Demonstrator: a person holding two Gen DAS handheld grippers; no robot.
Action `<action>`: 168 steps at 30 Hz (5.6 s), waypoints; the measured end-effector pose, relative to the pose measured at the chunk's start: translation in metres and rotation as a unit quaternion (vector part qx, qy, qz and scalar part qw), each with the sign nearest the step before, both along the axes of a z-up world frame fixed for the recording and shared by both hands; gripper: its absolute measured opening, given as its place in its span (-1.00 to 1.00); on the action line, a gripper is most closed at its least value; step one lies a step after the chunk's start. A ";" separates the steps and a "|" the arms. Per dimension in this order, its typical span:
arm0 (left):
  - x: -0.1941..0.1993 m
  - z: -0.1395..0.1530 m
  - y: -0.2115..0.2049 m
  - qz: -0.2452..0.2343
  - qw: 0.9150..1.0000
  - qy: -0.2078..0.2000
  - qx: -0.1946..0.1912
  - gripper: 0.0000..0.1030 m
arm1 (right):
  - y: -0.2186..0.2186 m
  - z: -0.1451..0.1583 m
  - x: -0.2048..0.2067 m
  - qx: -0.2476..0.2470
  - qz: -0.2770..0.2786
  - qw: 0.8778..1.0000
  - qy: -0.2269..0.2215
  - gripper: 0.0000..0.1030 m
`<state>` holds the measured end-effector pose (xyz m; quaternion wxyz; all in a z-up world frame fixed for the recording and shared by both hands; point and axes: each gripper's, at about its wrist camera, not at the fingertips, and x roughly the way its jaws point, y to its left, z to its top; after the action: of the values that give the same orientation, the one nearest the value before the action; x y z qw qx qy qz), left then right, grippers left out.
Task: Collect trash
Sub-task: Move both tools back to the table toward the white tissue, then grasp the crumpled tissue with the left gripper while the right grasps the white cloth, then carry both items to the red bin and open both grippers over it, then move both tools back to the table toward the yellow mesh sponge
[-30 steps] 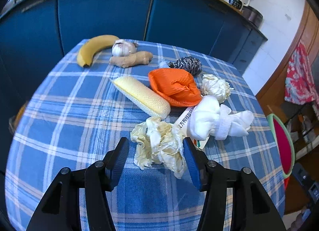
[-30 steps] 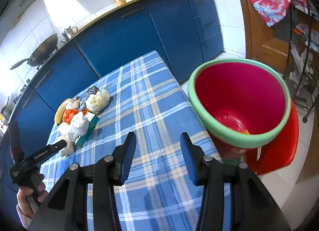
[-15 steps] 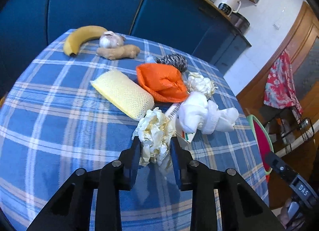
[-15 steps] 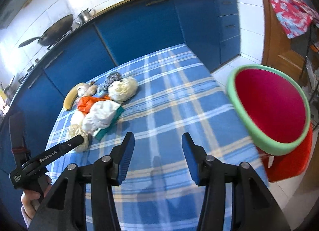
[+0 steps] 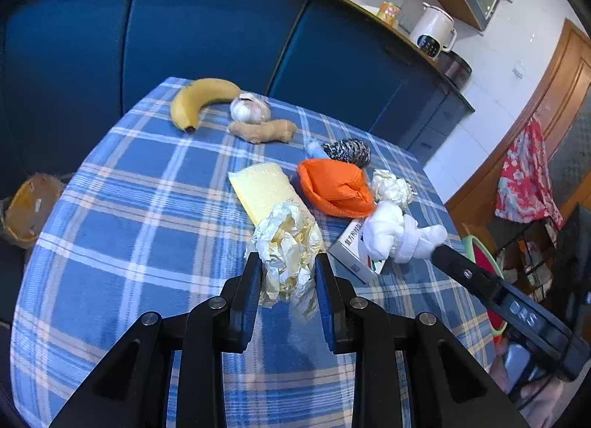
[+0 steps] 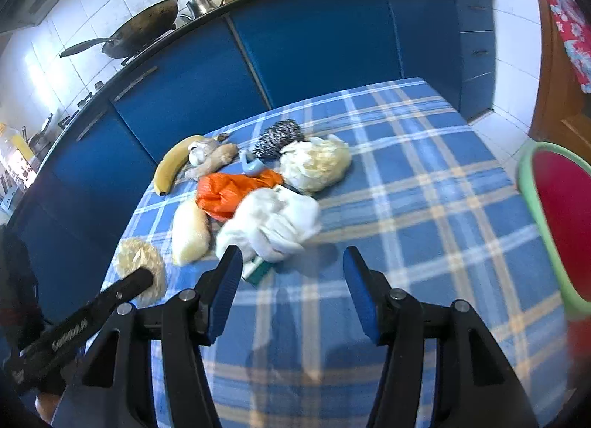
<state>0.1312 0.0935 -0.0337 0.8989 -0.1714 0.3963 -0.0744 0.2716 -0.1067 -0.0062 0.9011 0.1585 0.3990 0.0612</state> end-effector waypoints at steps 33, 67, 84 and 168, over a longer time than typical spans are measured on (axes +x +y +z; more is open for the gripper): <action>-0.006 0.006 -0.031 -0.023 1.000 0.007 0.014 -0.44 | -0.035 0.000 -0.048 0.010 -0.029 0.999 -0.014 -0.68; -0.012 0.041 -0.203 -0.221 0.973 -0.019 0.064 -0.44 | -0.196 0.004 -0.137 0.032 -0.209 0.977 -0.040 -0.68; 0.019 0.026 -0.312 -0.316 0.945 -0.009 0.082 -0.44 | -0.272 -0.018 -0.130 0.027 -0.266 0.963 -0.014 -0.58; 0.057 0.002 -0.058 0.016 0.990 0.046 0.135 0.17 | -0.119 -0.011 -0.068 0.046 -0.129 0.990 0.007 0.03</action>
<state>0.1882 0.0358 -0.0313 0.8957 -0.0581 0.4408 0.0025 0.2040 -0.2254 -0.0170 0.8904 0.2507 0.3779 -0.0385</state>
